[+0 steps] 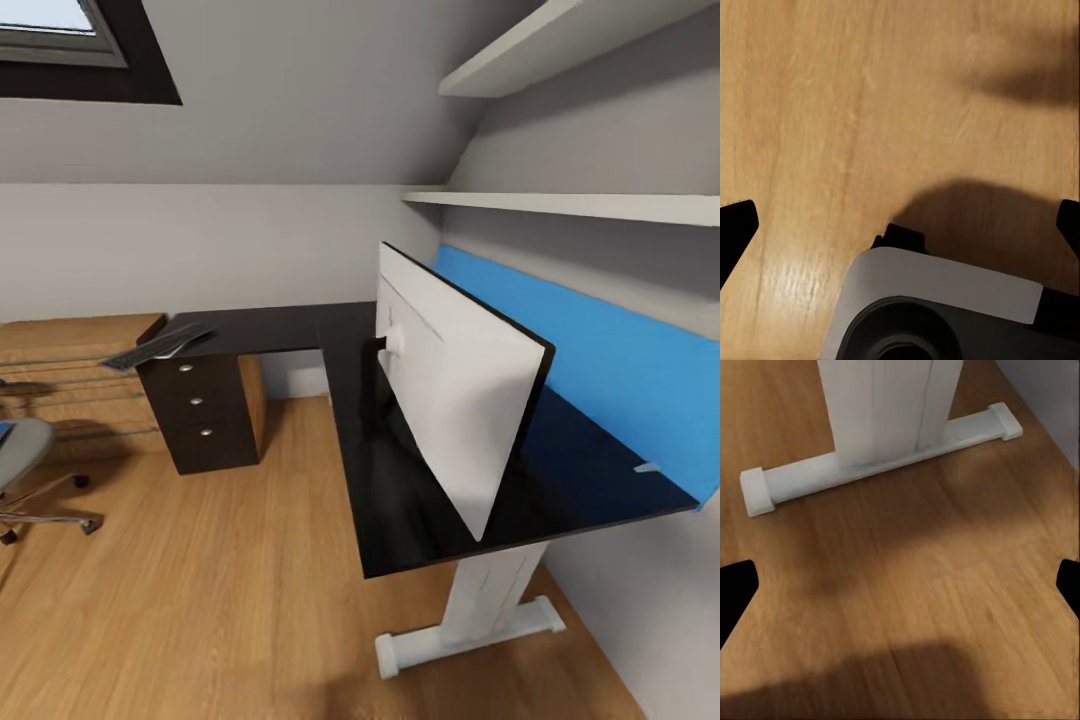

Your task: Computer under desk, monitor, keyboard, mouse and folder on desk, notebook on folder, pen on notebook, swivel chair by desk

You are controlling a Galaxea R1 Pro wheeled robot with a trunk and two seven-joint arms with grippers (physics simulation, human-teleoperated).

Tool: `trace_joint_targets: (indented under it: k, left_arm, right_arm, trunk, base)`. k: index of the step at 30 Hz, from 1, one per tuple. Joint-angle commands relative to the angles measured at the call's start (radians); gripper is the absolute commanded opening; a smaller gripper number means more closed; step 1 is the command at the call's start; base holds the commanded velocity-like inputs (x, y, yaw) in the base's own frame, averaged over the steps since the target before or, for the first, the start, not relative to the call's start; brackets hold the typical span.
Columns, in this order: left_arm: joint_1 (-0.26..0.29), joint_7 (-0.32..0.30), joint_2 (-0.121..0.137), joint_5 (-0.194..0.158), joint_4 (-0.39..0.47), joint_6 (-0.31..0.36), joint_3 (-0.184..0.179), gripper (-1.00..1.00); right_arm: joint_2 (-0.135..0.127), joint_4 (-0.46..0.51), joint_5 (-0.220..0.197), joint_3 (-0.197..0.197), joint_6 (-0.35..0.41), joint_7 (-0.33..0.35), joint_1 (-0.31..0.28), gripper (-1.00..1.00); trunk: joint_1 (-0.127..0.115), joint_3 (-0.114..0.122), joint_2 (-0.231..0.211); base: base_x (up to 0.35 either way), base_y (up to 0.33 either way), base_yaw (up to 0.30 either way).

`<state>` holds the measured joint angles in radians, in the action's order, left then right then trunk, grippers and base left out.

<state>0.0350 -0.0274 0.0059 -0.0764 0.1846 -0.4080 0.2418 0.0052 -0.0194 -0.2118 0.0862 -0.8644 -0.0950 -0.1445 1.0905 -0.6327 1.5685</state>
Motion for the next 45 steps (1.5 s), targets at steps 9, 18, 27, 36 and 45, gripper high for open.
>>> trace_joint_targets:
  k: [9, 18, 27, 36, 45]
  left_arm:
    - [0.0, -0.002, 0.0, -0.008, 0.0, -0.003, -0.001, 1.0]
    - [0.0, -0.003, 0.0, -0.008, 0.0, -0.003, -0.001, 1.0]
    - [0.0, 0.0, -0.001, -0.012, 0.002, -0.014, 0.005, 1.0]
    - [0.0, 0.002, 0.003, -0.015, 0.004, -0.013, 0.009, 1.0]
    - [0.0, 0.003, 0.006, -0.014, 0.006, -0.013, 0.01, 1.0]
  right_arm:
    - [0.001, -0.002, -0.002, 0.009, -0.002, -0.008, -0.001, 1.0]
    - [0.002, -0.002, -0.002, 0.009, -0.002, -0.008, -0.001, 1.0]
    - [-0.001, -0.002, -0.001, 0.009, -0.001, -0.006, -0.001, 1.0]
    - [-0.001, -0.002, -0.001, 0.009, -0.001, -0.006, -0.001, 1.0]
    - [-0.001, -0.002, -0.001, 0.009, -0.001, -0.006, -0.001, 1.0]
  trunk:
    - [0.0, -0.001, 0.0]
    - [0.0, -0.006, 0.0]
    - [-0.016, 0.006, -0.028]
    - [-0.05, 0.034, -0.091]
    - [-0.085, 0.062, -0.154]
  base:
    - [-0.138, -0.316, -0.268]
    - [-0.116, -0.316, -0.18]
    - [-0.021, -0.055, -0.008]
    - [0.0, 0.0, 0.0]
    - [0.0, 0.0, 0.0]
